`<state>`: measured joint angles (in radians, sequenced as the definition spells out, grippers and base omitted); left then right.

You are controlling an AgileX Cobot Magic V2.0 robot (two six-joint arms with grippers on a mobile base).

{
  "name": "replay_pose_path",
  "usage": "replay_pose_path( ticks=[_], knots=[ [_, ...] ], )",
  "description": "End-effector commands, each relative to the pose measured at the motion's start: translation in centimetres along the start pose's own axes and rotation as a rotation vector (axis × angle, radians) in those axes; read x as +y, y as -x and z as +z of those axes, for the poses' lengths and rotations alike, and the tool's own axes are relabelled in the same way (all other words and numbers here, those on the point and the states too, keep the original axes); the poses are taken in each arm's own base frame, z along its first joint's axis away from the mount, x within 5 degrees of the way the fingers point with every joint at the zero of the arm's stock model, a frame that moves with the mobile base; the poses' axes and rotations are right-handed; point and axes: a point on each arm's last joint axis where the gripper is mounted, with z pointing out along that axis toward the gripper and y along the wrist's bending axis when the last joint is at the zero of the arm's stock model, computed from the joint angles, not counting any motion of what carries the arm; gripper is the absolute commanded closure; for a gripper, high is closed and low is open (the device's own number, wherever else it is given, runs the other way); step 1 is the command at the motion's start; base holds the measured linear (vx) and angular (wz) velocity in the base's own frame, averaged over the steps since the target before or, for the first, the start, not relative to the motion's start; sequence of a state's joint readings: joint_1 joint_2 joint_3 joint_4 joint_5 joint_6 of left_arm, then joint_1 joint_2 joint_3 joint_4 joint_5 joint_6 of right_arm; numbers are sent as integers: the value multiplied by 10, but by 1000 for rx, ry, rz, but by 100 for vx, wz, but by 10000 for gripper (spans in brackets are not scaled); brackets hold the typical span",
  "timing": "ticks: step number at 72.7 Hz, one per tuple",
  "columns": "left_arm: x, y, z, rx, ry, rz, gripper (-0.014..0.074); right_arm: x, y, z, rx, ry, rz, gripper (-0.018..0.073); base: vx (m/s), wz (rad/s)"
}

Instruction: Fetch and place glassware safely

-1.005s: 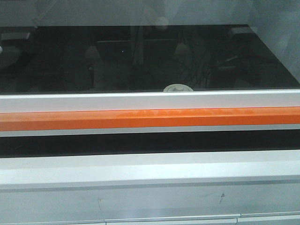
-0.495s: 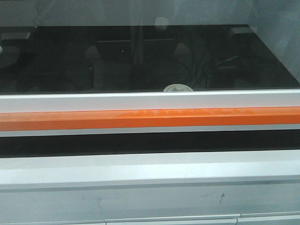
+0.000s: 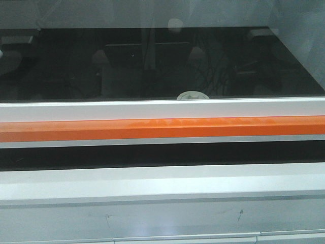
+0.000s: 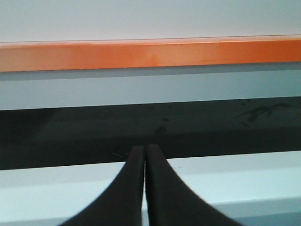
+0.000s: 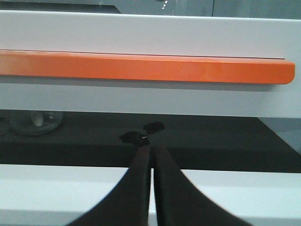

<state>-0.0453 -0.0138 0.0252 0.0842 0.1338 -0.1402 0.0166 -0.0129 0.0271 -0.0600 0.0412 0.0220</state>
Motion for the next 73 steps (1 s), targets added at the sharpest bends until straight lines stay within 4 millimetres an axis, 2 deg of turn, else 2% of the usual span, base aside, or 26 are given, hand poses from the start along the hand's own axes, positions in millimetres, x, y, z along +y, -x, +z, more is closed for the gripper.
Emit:
replay_pose_path(
  ticks=[1,15,21,29,37,46,56,63,73],
  knots=[
    [-1,-4,1,-47,-13,-1,603,0,2,0,-75,1,-11,567,0,0],
    [-1,-2,1,-67,-16,-1,603,0,3,0,-84,2,-12,567,0,0],
    [-2,5,0,-142,-27,-5,603,0,6,-1,-105,2,5,567,0,0],
    [-4,35,-8,-364,-65,-98,603,-1,21,-3,-155,1,77,567,0,0],
    [-7,77,-18,-476,-71,-48,603,-2,58,-10,-261,2,87,567,0,0],
    [-8,116,-11,-373,-50,-31,603,-4,95,-8,-282,2,87,567,0,0],
    [-11,153,6,-302,-45,-31,603,-4,121,15,-165,2,72,567,0,0],
    [-12,159,20,-262,-53,-31,603,-5,130,32,-104,2,72,567,0,0],
    [-12,152,31,-198,-48,-30,603,-4,126,49,-39,2,72,567,0,0]
  ],
)
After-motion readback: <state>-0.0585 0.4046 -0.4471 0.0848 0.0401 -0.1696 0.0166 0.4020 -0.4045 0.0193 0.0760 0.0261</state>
